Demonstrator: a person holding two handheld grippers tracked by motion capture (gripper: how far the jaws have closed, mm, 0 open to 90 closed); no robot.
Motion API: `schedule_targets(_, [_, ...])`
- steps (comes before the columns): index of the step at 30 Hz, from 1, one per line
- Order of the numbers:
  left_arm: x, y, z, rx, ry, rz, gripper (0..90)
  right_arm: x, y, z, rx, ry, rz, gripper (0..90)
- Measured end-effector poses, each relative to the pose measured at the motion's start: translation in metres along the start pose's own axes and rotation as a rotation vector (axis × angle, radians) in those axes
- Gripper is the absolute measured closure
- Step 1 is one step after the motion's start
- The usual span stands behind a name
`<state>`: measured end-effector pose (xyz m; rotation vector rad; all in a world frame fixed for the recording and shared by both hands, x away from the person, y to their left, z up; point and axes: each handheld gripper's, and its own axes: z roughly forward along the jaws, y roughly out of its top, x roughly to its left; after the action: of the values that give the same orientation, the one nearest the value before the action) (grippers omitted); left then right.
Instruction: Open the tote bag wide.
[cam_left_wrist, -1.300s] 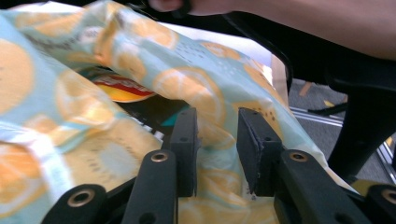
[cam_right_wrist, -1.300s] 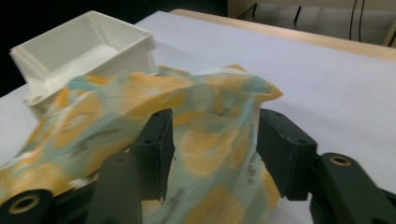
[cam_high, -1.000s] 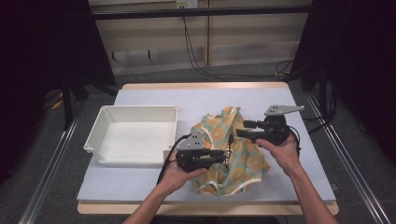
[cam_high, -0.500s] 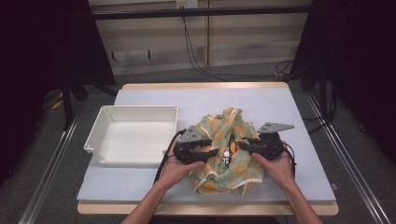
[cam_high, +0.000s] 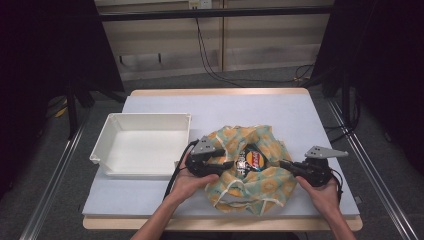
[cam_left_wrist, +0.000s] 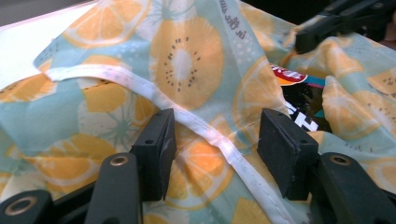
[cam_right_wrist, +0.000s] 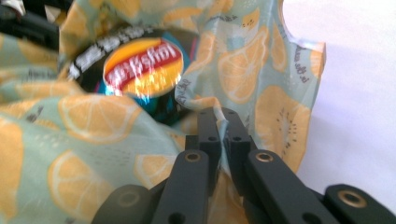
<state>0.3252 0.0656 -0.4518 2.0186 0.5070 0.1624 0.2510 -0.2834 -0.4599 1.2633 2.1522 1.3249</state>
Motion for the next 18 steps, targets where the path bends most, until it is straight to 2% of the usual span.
schedule_targets(2, [0.001, 0.000, 0.000, 0.003, 0.005, -0.004, 46.1, -0.001, -0.008, -0.005, 0.004, -0.001, 0.008, 88.6])
schedule_targets(6, [0.003, -0.002, -0.001, 0.003, 0.006, -0.010, 45.4, -0.006, -0.018, -0.006, 0.032, -0.050, 0.016, 88.8])
schedule_targets(7, [0.004, -0.002, -0.002, 0.004, 0.011, -0.005, 45.4, -0.008, -0.019, -0.006, 0.053, -0.076, 0.004, 88.9])
schedule_targets(9, [0.004, -0.003, -0.002, -0.002, 0.008, -0.006, 45.4, -0.016, -0.023, -0.007, 0.075, -0.100, 0.022, 89.0])
schedule_targets(11, [0.006, -0.003, -0.002, 0.003, 0.010, -0.006, 45.4, -0.021, -0.028, -0.011, 0.077, -0.101, 0.037, 89.0])
schedule_targets(14, [0.006, -0.003, -0.002, -0.001, 0.010, -0.011, 45.2, -0.021, -0.031, -0.007, 0.123, -0.111, 0.016, 88.7])
schedule_targets(15, [0.005, -0.002, -0.002, -0.002, 0.015, -0.016, 45.1, -0.018, -0.031, -0.004, 0.145, -0.119, -0.005, 87.4])
schedule_targets(16, [0.005, -0.002, -0.003, 0.002, 0.020, -0.017, 44.7, -0.017, -0.030, -0.005, 0.129, -0.114, -0.015, 83.3])
schedule_targets(17, [0.004, -0.002, -0.003, 0.000, 0.019, -0.028, 44.2, -0.016, -0.028, -0.006, 0.097, -0.090, 0.002, 79.1])
schedule_targets(18, [0.005, -0.001, -0.004, -0.005, 0.012, -0.031, 43.7, -0.015, -0.026, -0.008, 0.087, -0.086, 0.002, 75.9])
